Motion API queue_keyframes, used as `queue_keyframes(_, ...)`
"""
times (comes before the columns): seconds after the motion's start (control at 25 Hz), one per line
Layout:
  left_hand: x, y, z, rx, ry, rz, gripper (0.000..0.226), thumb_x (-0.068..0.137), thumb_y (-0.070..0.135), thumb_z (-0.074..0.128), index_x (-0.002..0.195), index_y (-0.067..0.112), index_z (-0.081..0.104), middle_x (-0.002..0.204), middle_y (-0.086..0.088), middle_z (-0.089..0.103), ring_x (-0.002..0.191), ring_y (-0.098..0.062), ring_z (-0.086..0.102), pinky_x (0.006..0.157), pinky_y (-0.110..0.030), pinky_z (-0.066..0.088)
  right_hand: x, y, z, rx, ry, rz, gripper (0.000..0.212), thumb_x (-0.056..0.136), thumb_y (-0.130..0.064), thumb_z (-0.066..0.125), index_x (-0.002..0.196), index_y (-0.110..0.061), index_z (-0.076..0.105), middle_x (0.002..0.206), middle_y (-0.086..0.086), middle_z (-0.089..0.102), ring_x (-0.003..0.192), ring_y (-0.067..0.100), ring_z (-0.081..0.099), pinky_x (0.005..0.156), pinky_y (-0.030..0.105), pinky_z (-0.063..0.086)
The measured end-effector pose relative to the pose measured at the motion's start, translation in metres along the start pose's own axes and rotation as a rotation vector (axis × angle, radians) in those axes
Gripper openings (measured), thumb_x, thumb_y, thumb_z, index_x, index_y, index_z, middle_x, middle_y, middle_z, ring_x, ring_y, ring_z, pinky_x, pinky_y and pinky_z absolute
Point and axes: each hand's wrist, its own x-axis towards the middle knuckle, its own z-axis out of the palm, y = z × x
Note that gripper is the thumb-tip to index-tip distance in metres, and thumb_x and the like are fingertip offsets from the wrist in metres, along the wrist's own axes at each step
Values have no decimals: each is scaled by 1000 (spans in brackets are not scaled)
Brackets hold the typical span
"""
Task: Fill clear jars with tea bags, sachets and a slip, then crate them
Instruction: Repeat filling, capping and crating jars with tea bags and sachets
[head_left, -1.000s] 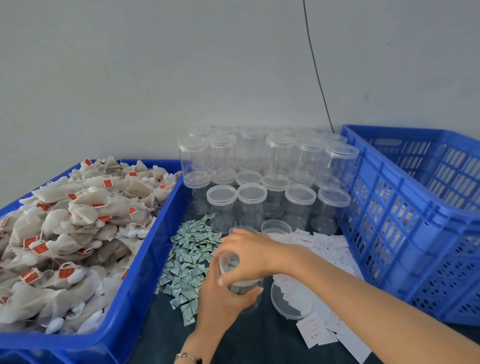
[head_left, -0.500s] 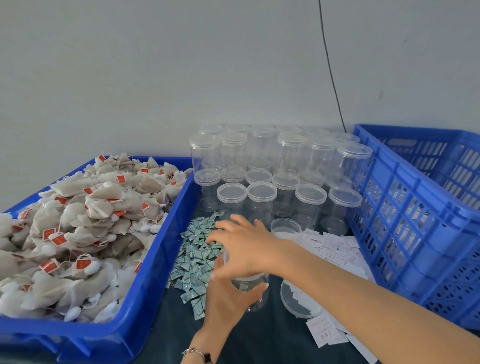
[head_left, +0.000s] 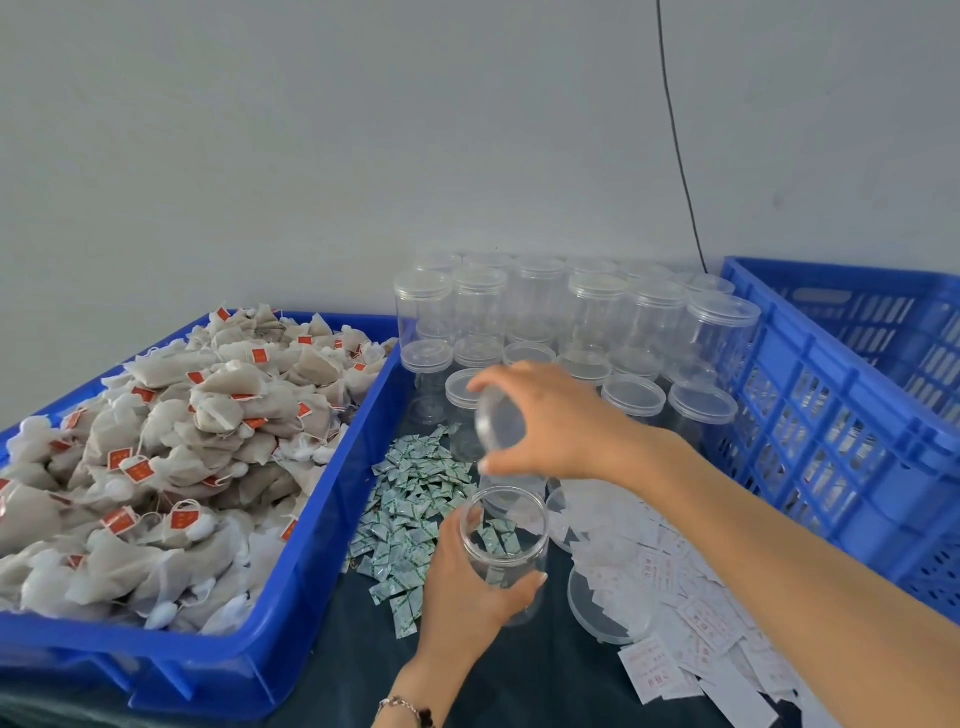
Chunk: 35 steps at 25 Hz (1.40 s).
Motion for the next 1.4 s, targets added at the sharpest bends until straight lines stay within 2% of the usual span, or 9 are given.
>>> queue_keyframes(0.08, -1, 1, 1, -6, 13, 3, 82, 49, 50, 84, 116, 56, 37, 121, 36, 45, 119, 12, 43, 98, -19, 44, -6, 29, 6, -124, 34, 292, 72, 71, -67, 62, 132, -37, 36, 132, 5, 47, 122, 28, 42, 92, 41, 40)
queue_keyframes(0.2, -4, 7, 0, -32, 2, -14, 85, 48, 53, 84, 116, 60, 34, 121, 38, 44, 117, 17, 42, 91, -5, 39, -23, 68, 41, 14, -346, 656, 65, 73, -54, 70, 122, -19, 46, 126, 7, 52, 101, 21, 51, 79, 33, 45)
queue_keyframes(0.32, -3, 11, -10, -73, 102, -19, 90, 47, 58, 85, 122, 53, 35, 124, 32, 46, 118, 20, 40, 85, 3, 34, -30, 88, 65, 579, -72, 759, 63, 74, -41, 76, 121, -15, 44, 125, 7, 49, 97, 15, 48, 78, 29, 43)
queue_keyframes(0.4, 1, 12, -23, -72, 221, -18, 97, 47, 63, 83, 129, 43, 35, 126, 30, 45, 120, 17, 39, 86, 1, 34, -29, 90, 74, 558, 104, 740, 67, 76, -36, 76, 128, -16, 40, 131, 4, 42, 109, 19, 48, 86, 31, 40)
queue_keyframes(0.52, 8, 6, -42, -29, 359, -37, 105, 51, 61, 84, 139, 33, 33, 132, 22, 44, 123, 8, 40, 99, -13, 32, -21, 79, 87, 341, 132, 707, 58, 81, -24, 68, 132, -11, 44, 138, 11, 38, 120, 26, 45, 96, 32, 38)
queue_keyframes(0.72, 4, -11, -64, 20, 421, -128, 104, 56, 48, 88, 140, 35, 28, 136, 16, 39, 125, -3, 39, 101, -23, 32, 13, 10, 83, 290, 76, 363, 30, 87, -18, 61, 117, -19, 59, 128, 1, 50, 113, 14, 50, 85, 19, 31)
queue_keyframes(1.0, 1, -30, -83, 95, 359, -113, 111, 49, 58, 79, 143, 35, 25, 135, 19, 44, 129, -2, 42, 109, -35, 40, 59, -106, 95, 203, -171, -115, 23, 93, -21, 48, 110, -23, 64, 105, -5, 68, 92, 12, 63, 84, 35, 52)
queue_keyframes(1.16, -2, -41, -86, 30, 220, -105, 119, 49, 56, 85, 138, 62, 6, 142, 40, 26, 134, 10, 30, 111, -25, 32, 92, -136, 98, 215, -60, -154, 31, 95, -19, 47, 124, -22, 53, 114, -2, 61, 90, 14, 60, 79, 35, 52)
queue_keyframes(1.4, -1, -47, -87, 117, 162, -115, 120, 60, 63, 78, 151, 40, 4, 154, 25, 18, 143, 3, 17, 118, -35, 22, 150, -164, 104, 270, 13, -138, 52, 96, -28, 48, 144, -26, 28, 130, 7, 51, 97, 17, 59, 84, 37, 52)
